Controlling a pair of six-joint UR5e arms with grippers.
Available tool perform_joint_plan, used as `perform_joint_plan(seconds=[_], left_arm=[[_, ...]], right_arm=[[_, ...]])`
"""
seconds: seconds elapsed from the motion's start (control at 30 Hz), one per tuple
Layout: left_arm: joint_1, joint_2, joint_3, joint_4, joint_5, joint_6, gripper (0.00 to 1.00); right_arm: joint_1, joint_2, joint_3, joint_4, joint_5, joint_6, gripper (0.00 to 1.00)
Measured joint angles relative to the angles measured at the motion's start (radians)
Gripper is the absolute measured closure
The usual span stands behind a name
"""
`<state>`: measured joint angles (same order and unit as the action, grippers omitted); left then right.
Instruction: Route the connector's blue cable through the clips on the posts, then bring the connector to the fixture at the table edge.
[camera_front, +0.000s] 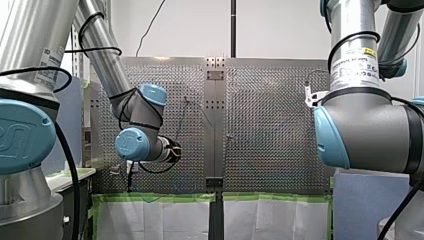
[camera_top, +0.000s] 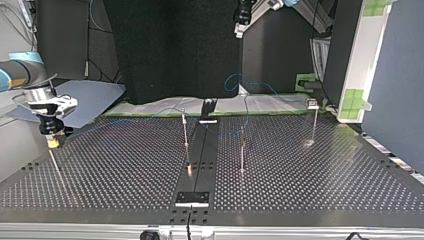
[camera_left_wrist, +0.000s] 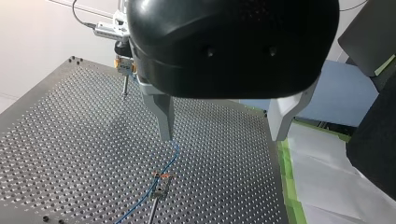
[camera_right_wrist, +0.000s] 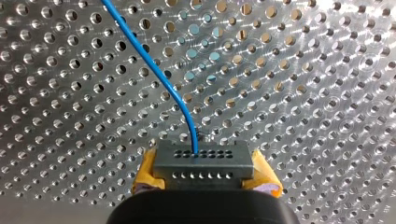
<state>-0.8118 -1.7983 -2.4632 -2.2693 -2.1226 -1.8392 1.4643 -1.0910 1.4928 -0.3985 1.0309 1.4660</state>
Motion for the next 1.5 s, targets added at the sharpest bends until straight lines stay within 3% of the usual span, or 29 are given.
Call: perform_joint_plan(seconds=[0.97,1.0,1.03,1.1,1.13,1.2,1.23,1.27,1.3,1.37,1.4,1.43,1.5], left_arm=[[0.001,0.000,0.002,-0.001,-0.001,0.000,0.00],[0.001,0.000,0.001,-0.001,-0.001,0.000,0.00],[0.001,0.000,0.002,-0.001,-0.001,0.000,0.00],[0.001,0.000,0.002,-0.001,-0.001,0.000,0.00],[0.001,0.000,0.002,-0.001,-0.001,0.000,0.00],[0.001,0.000,0.001,-0.001,-0.001,0.000,0.00],[0.001,0.000,0.002,-0.001,-0.001,0.000,0.00],[0.001,0.000,0.002,-0.001,-0.001,0.000,0.00],[0.001,0.000,0.002,-0.001,-0.001,0.000,0.00],[0.001,0.000,0.002,-0.001,-0.001,0.000,0.00],[0.001,0.000,0.001,-0.001,-0.001,0.000,0.00],[0.001,0.000,0.001,-0.001,-0.001,0.000,0.00],[0.001,0.000,0.001,-0.001,-0.001,0.000,0.00]], right_arm=[[0.002,0.008,0.000,-0.013,0.008,-0.004,1.00],[0.002,0.008,0.000,-0.013,0.011,-0.004,0.92],[0.003,0.008,0.000,-0.013,0.014,-0.004,0.92],[0.002,0.011,0.001,-0.011,0.024,-0.005,0.69],[0.003,0.011,0.001,-0.011,0.029,-0.005,0.69],[0.005,0.011,0.001,-0.010,0.045,-0.006,0.45],[0.005,0.011,0.000,-0.010,0.052,-0.006,0.45],[0.005,0.011,0.000,-0.009,0.057,-0.006,0.36],[0.006,0.011,0.000,-0.009,0.061,-0.007,0.36],[0.007,0.012,0.000,-0.009,0.068,-0.008,0.15],[0.007,0.012,0.000,-0.009,0.069,-0.008,0.15],[0.008,0.013,0.000,-0.009,0.072,-0.008,0.07],[0.010,0.014,0.000,-0.009,0.076,-0.008,0.00]])
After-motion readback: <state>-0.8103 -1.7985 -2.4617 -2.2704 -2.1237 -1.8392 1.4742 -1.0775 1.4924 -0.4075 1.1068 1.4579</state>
